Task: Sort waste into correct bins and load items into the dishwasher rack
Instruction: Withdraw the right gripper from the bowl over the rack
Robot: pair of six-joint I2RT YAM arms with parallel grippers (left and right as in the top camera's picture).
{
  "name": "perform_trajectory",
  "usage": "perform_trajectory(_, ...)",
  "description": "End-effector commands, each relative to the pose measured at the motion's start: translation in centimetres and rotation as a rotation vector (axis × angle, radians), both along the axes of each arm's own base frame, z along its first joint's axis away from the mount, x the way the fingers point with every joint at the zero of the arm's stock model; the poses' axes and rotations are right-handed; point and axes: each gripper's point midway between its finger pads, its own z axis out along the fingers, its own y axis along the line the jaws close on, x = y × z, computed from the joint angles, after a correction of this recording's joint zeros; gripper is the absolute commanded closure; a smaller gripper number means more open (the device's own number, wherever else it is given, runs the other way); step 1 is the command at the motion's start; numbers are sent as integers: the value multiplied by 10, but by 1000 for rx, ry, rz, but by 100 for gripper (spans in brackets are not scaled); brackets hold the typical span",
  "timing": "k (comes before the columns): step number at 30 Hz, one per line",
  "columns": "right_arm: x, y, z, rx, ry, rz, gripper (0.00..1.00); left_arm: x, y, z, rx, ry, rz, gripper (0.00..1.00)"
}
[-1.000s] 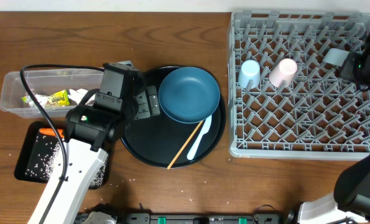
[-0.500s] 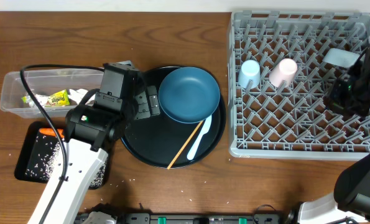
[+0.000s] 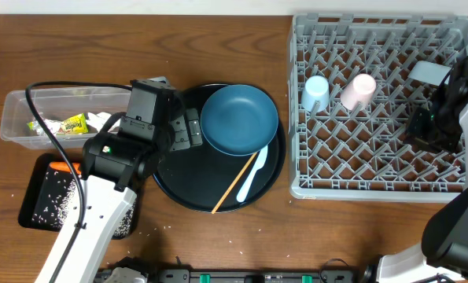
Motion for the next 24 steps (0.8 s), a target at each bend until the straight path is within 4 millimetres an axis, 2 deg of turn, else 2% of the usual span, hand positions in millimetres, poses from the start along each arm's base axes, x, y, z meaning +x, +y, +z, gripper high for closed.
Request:
perform_trajectory(1, -5, 1, -12, -10, 25, 17, 83, 1, 2, 1, 12, -4, 2, 2)
perform_trajectory(10, 1, -5, -36, -46, -7, 15, 87, 1, 2, 1, 12, -4, 2, 2)
perform_trajectory(13, 2, -5, -36, -48, -14, 15, 89, 1, 2, 1, 12, -4, 2, 2)
perform_trajectory(16, 3, -8, -36, -62, -14, 12, 99, 1, 2, 1, 12, -4, 2, 2)
perform_trajectory(24, 10, -16, -35, -105, -43, 2, 99, 1, 2, 1, 12, -4, 1, 2)
